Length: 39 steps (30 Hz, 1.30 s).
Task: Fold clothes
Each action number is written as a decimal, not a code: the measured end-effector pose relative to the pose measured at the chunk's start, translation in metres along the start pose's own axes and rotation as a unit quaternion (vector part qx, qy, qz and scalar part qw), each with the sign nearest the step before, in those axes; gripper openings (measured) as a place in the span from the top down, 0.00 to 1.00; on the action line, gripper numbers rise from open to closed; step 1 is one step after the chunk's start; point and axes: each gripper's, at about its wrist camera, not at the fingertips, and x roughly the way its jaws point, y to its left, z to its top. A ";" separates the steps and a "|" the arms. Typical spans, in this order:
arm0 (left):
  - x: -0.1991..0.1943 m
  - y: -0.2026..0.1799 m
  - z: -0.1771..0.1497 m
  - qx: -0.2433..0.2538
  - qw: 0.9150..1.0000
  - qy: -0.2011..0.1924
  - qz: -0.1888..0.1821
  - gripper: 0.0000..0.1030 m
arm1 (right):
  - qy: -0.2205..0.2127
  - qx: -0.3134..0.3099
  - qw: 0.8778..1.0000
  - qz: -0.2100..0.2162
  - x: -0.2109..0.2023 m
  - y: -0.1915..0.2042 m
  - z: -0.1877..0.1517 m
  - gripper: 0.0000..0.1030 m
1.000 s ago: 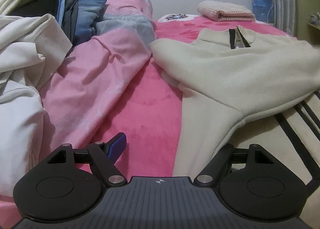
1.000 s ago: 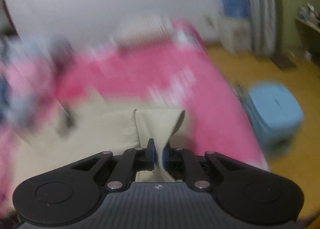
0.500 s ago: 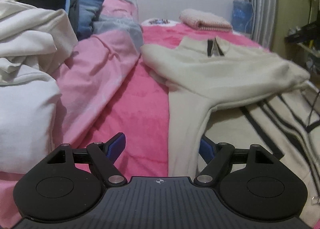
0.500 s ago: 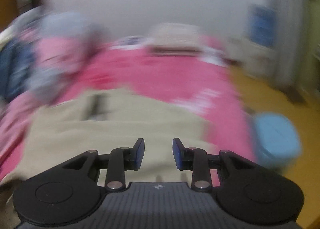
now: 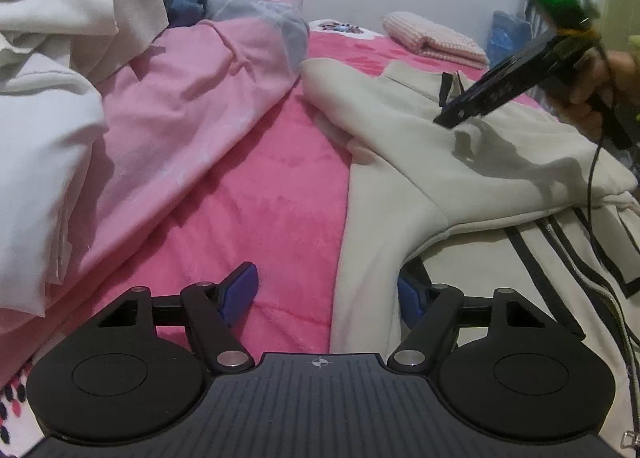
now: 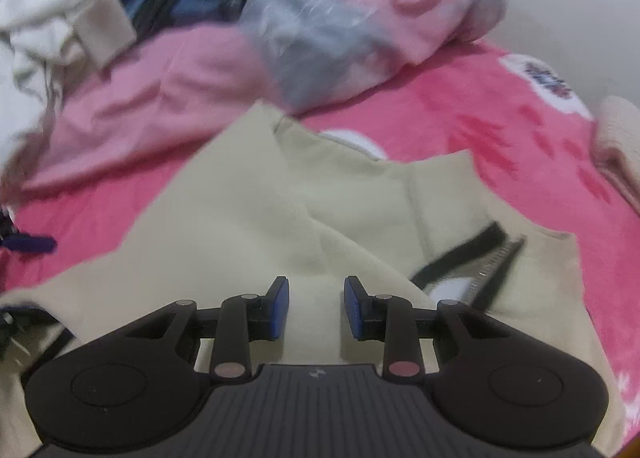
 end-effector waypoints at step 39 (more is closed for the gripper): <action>-0.030 0.029 0.014 -0.091 0.990 -0.046 -0.099 0.30 | -0.095 0.058 0.992 -0.051 -0.033 0.044 0.040 0.93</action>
